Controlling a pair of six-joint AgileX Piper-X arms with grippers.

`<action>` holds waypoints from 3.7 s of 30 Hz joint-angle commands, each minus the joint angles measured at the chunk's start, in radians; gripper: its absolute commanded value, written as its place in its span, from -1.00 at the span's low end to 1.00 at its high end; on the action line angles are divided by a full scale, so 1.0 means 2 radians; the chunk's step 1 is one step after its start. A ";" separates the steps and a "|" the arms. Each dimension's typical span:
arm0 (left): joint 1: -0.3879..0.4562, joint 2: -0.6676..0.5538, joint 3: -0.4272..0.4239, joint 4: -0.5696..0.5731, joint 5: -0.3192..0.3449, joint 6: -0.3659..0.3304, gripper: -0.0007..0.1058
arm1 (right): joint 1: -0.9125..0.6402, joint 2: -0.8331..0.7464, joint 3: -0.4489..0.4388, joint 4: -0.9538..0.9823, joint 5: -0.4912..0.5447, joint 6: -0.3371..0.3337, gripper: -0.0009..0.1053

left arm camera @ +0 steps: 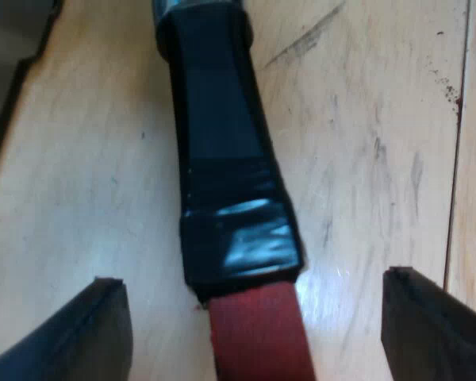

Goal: Put the handle in the coffee machine

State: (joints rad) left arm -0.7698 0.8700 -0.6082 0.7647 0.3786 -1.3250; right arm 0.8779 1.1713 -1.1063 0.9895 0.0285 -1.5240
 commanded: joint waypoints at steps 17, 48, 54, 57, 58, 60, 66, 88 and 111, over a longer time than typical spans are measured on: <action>-0.002 0.066 -0.003 -0.033 0.003 0.003 0.25 | 0.000 -0.008 -0.006 -0.006 -0.006 -0.003 -0.98; -0.002 0.066 -0.003 -0.004 0.037 -0.001 -0.98 | 0.000 -0.008 -0.006 0.021 -0.006 0.042 0.01; -0.002 0.066 -0.003 -0.010 0.055 -0.001 -0.98 | 0.000 -0.008 -0.006 0.025 -0.014 0.039 0.99; -0.002 0.066 -0.003 -0.011 0.055 -0.001 -0.98 | 0.000 -0.008 -0.006 0.024 -0.014 0.039 0.99; -0.002 0.066 -0.003 -0.011 0.055 -0.001 -0.98 | 0.000 -0.008 -0.006 0.024 -0.009 0.039 0.99; -0.002 0.066 -0.003 -0.011 0.055 -0.001 -0.98 | 0.000 -0.008 -0.006 0.024 0.006 0.038 0.99; 0.003 0.062 -0.003 -0.011 0.050 -0.008 -0.98 | 0.000 -0.021 -0.006 0.024 0.025 0.031 0.99; 0.147 -0.055 -0.003 0.073 0.007 -0.008 -0.98 | 0.000 -0.110 -0.006 0.023 0.050 0.020 0.99; 0.262 -0.103 -0.003 0.140 -0.004 0.007 -0.98 | 0.241 -0.094 -0.001 -0.115 0.288 0.058 0.99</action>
State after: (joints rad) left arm -0.2521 0.6783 -0.6029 1.0646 0.3553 -1.3168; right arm 1.3472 0.9747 -1.1063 0.7816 0.5674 -1.4050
